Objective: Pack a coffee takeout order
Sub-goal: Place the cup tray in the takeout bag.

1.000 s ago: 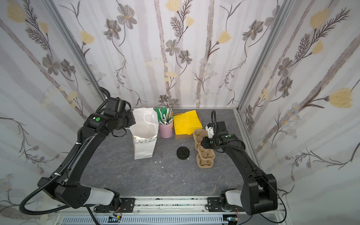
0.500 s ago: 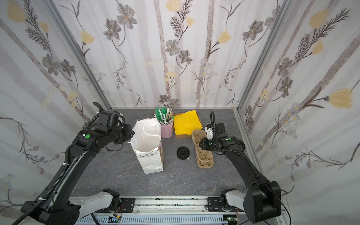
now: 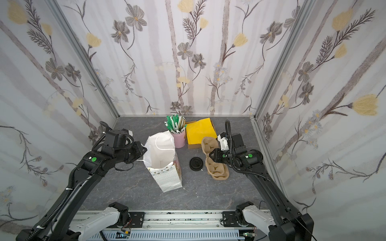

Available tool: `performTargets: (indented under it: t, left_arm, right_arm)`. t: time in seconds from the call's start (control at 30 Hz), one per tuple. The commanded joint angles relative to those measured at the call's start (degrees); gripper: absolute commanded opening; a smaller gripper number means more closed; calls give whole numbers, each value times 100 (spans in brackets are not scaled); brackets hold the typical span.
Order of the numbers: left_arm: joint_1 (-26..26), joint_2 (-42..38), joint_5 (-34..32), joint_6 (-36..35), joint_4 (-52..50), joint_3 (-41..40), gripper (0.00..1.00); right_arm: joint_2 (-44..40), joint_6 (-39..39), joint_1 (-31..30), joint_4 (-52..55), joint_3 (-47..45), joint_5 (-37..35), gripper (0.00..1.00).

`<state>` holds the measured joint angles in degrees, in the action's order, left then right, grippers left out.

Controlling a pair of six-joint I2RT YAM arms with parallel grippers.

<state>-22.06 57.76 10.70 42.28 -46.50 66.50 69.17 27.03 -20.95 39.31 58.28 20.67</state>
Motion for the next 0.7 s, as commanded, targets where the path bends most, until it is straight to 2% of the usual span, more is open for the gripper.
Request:
performTargets:
  t: [0.0,0.27,0.67]
  left_arm:
    - [-108,15,34,114,423,-56,0]
    - [-472,230,-231,103,487,45,0]
    - [-982,407,-705,294,579,82,0]
  right_arm:
    - [-167,500,-91,66,188,69,31]
    - [-333,1103,-417,415,789,-36,31]
    - [-113,2219,-1407,386,1908,-216,31]
